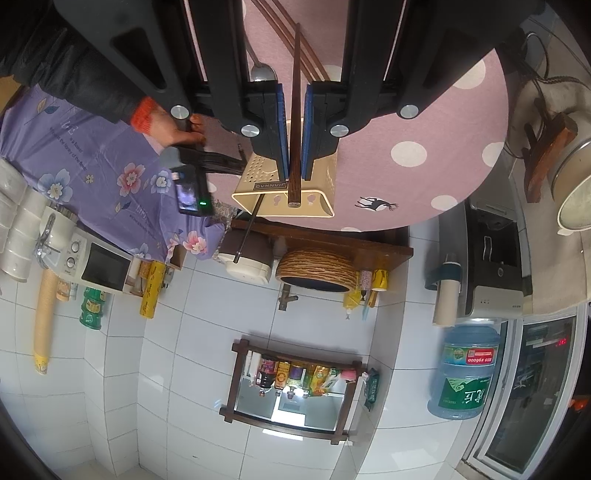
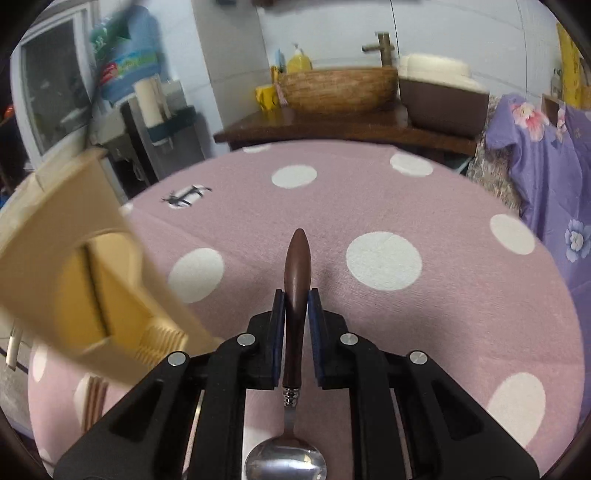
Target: Organize utensils
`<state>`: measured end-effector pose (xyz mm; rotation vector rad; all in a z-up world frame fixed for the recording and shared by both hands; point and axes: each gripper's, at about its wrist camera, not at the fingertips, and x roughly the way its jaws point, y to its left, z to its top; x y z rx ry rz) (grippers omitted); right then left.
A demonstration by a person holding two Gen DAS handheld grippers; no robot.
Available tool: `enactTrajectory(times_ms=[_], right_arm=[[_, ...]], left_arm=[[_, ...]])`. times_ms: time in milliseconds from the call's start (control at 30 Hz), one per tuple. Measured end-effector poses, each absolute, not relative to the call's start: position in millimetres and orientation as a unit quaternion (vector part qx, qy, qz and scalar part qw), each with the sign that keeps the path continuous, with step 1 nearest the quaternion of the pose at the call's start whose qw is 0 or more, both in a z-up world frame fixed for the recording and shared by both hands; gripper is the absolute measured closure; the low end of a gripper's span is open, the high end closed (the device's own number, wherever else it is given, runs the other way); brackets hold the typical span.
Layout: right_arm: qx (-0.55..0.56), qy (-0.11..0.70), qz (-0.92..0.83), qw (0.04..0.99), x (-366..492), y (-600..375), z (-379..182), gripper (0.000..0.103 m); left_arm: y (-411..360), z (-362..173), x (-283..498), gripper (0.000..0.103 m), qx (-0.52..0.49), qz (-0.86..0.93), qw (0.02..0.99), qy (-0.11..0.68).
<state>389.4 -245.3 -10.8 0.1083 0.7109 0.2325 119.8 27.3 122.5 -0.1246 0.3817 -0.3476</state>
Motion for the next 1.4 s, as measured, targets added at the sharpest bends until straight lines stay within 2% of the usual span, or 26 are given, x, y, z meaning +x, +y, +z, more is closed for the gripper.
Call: enactTrajectory(times_ms=[333,367,400,533,900,1000,1067,1100,1400], right_arm=[[0.083,0.24,0.154,0.955,270,-269,45,0.09],[0.084,0.232,0.156,0.957,262,-269,50,0.092],[0.086,0.223,0.159,0.958,253,-270,54,0.102],[0.064,0.197,0.168,0.964,235,-265,70,0.102],[0.088,0.236,0.117,0.961,262,-282,49,0.102],[0.117,0.282,0.088,0.948,289,-294,29,0.095],[0.118,0.319,0.075,0.937,308,-295,14,0.078],[0.122,0.327,0.071,0.934,314,-295,7,0.073],[0.161,0.4,-0.013,0.902,391,-291,-27,0.072]], left_arm=[[33,122,116,0.095,-0.069,-0.168,0.966,0.186],[34,122,116,0.095,-0.07,-0.168,0.966,0.186],[34,122,116,0.095,-0.07,-0.168,0.966,0.185],[33,122,114,0.095,-0.069,-0.17,0.966,0.183],[28,122,114,0.095,-0.063,-0.174,0.966,0.182],[29,122,114,0.095,-0.063,-0.174,0.966,0.182],[28,122,114,0.095,-0.064,-0.174,0.966,0.182],[28,122,114,0.095,-0.063,-0.175,0.966,0.182],[25,120,114,0.095,-0.058,-0.18,0.965,0.182]])
